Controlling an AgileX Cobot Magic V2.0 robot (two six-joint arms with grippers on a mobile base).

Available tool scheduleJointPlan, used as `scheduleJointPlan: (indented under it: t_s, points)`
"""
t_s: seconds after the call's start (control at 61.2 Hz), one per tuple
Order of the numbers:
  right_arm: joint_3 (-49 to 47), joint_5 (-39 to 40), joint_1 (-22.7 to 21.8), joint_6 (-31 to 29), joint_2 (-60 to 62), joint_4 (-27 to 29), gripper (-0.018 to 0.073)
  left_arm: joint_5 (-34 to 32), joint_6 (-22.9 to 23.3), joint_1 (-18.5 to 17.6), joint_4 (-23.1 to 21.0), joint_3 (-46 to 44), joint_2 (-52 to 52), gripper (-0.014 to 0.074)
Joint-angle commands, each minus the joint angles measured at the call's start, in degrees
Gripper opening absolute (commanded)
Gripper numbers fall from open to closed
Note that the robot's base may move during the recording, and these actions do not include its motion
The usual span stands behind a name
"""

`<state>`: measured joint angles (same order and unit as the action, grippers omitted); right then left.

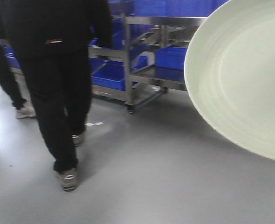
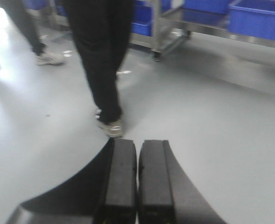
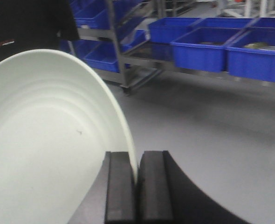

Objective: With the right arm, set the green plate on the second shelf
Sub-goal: 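Keep the plate gripped while driving toward the shelf of blue bins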

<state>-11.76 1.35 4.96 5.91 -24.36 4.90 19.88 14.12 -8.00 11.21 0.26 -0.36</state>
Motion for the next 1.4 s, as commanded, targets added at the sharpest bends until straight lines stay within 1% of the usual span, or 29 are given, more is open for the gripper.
scheduleJointPlan:
  t_s: [0.0, 1.389]
  points:
    - [-2.0, 6.4, -0.3, 0.1, 0.0, 0.0, 0.0049, -3.9, 0.0, -0.4, 0.2, 1.8, -1.3, 0.0124]
    - [-2.0, 6.4, -0.3, 0.1, 0.0, 0.0, 0.0049, -3.9, 0.0, -0.4, 0.2, 1.8, -1.3, 0.0124]
